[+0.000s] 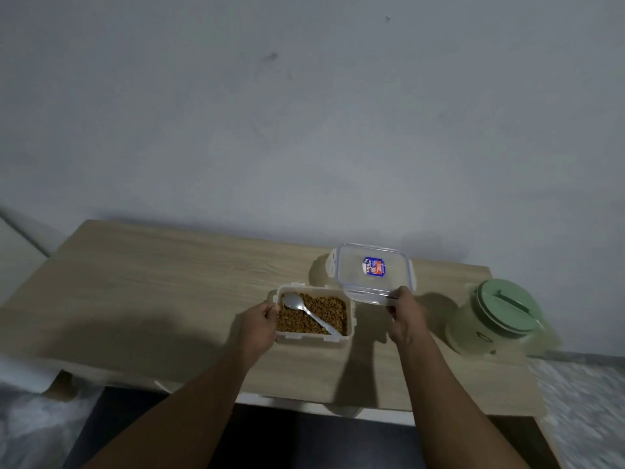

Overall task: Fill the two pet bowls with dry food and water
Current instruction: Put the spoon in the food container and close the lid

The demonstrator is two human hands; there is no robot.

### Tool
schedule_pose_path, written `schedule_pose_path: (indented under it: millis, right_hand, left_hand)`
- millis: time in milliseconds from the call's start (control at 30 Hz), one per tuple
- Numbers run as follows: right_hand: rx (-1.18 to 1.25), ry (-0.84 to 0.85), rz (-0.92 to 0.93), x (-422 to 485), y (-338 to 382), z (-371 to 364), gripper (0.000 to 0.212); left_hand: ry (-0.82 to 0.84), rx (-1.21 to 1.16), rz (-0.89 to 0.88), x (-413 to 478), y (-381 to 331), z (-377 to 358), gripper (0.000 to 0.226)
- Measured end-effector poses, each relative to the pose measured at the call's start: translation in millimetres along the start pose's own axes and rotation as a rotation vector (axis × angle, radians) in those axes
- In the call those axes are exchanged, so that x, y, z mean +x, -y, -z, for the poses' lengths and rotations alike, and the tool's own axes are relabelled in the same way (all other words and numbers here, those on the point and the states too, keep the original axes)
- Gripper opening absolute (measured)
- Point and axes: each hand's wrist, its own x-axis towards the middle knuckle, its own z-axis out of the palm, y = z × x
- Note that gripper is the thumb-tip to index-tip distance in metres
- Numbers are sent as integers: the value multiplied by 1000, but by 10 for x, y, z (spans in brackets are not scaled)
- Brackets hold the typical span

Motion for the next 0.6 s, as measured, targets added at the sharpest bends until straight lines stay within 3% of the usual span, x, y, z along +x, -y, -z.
schedule_pose_path:
  millis: [67, 300, 400, 600]
  right_hand:
    - [9, 24, 2, -403, 2, -72, 39]
    - [-82, 23, 31, -1099, -311, -206, 9]
    - [-170, 6, 102, -1195, -425, -225, 14]
    - [-453, -25, 229, -1231, -653, -122, 30]
  left_hand:
    - [2, 3, 21, -9, -34, 29, 27]
    - [-4, -285, 150, -151, -255, 185, 32]
    - [25, -404, 168, -228, -328, 245, 25]
    - [55, -402, 100, -344, -313, 318, 41]
